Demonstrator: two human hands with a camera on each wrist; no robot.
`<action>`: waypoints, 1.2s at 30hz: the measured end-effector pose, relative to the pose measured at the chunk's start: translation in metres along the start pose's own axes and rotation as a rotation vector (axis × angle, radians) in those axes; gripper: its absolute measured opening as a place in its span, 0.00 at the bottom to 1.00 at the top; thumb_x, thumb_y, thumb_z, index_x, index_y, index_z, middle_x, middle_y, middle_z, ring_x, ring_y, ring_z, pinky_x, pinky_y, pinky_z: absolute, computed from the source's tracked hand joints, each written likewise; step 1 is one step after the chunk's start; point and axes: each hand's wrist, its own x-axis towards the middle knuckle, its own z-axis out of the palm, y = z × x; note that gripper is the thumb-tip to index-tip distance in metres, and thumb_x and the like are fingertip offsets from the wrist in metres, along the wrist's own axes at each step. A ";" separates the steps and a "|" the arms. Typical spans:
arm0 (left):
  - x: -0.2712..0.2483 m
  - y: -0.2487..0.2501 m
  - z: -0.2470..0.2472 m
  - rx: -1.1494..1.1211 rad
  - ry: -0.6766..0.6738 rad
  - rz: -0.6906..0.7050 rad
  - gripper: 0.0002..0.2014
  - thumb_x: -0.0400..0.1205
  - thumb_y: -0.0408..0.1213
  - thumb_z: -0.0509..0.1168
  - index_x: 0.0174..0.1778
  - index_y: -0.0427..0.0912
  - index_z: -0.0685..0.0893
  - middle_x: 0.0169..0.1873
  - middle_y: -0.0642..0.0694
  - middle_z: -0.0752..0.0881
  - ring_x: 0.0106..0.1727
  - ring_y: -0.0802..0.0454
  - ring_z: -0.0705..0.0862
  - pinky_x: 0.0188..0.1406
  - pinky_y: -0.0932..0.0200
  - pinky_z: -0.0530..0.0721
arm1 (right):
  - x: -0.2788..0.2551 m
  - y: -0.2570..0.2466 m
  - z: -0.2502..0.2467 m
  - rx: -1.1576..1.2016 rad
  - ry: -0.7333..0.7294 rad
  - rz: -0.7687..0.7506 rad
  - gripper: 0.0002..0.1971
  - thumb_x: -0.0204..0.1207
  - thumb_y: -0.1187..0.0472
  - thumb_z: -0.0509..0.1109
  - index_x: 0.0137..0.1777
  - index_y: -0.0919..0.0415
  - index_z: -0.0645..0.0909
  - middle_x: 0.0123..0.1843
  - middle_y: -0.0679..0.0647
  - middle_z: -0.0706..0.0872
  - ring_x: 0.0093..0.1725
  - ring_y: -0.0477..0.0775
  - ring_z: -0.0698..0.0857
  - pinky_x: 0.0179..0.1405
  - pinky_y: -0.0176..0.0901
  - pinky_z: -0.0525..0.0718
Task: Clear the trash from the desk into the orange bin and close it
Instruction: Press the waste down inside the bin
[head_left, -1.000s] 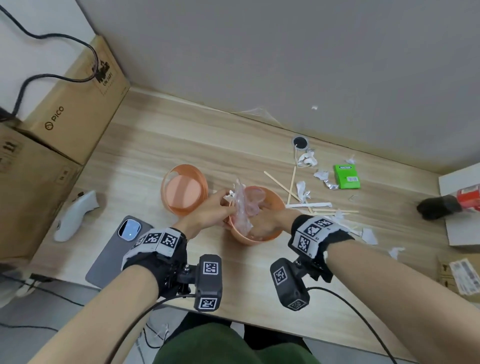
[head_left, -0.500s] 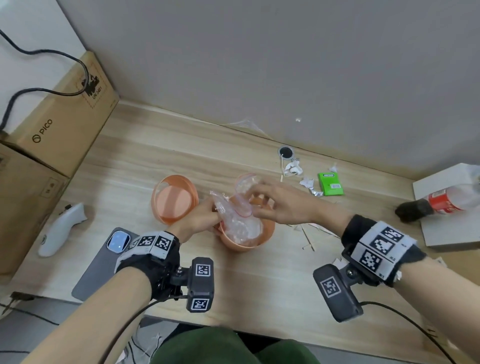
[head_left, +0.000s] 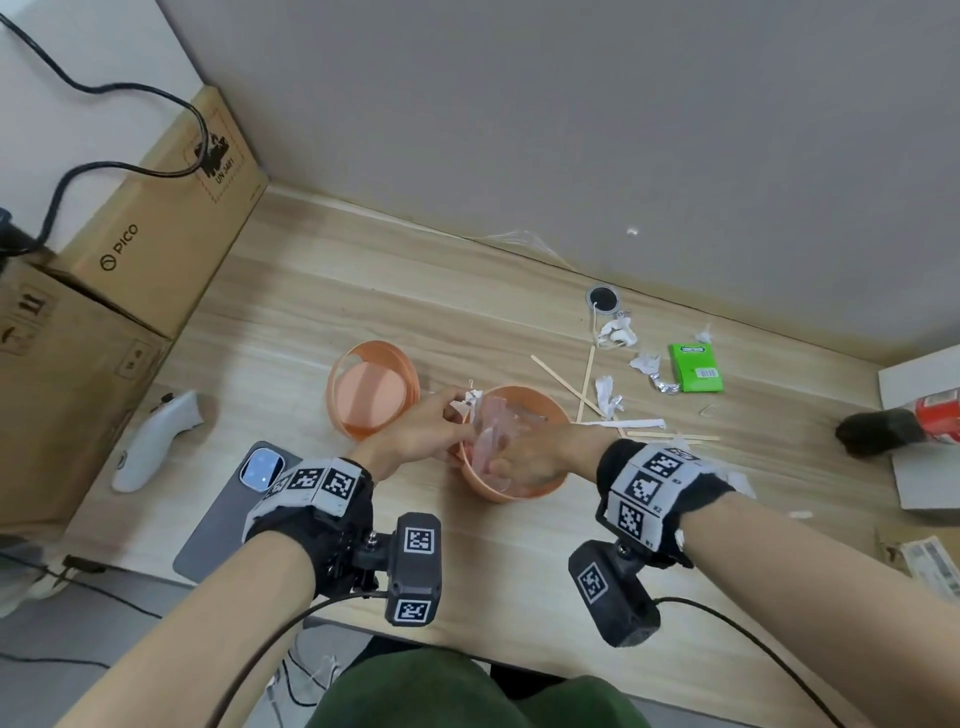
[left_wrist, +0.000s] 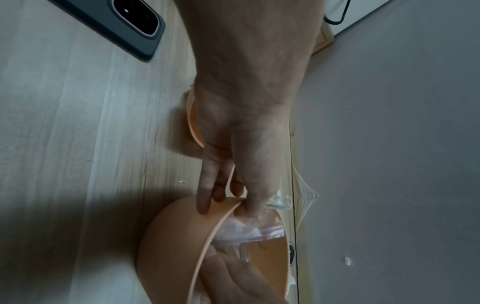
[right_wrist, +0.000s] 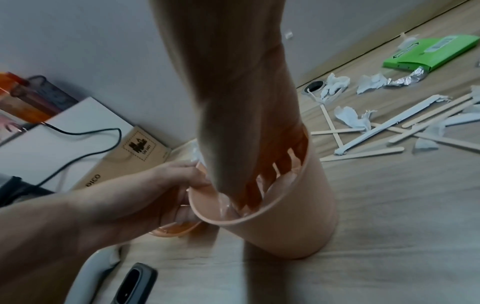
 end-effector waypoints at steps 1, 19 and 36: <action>0.001 0.000 -0.001 0.003 0.003 -0.001 0.20 0.78 0.27 0.68 0.66 0.42 0.78 0.43 0.42 0.79 0.41 0.50 0.84 0.38 0.56 0.91 | 0.003 0.000 -0.001 0.069 -0.026 0.019 0.26 0.84 0.50 0.42 0.74 0.58 0.71 0.81 0.57 0.67 0.84 0.60 0.55 0.82 0.64 0.44; 0.004 -0.003 -0.006 -0.019 0.011 0.002 0.21 0.75 0.31 0.72 0.63 0.45 0.80 0.48 0.39 0.83 0.46 0.48 0.86 0.50 0.43 0.90 | -0.065 0.020 -0.016 0.243 0.592 -0.292 0.21 0.82 0.57 0.60 0.75 0.49 0.72 0.77 0.48 0.69 0.73 0.48 0.73 0.72 0.36 0.68; 0.000 -0.008 -0.005 -0.076 0.028 -0.023 0.21 0.78 0.30 0.70 0.66 0.44 0.78 0.45 0.44 0.80 0.46 0.49 0.82 0.44 0.56 0.88 | 0.033 0.016 0.007 0.119 0.041 -0.062 0.26 0.82 0.53 0.56 0.79 0.58 0.66 0.84 0.57 0.60 0.84 0.60 0.55 0.83 0.53 0.53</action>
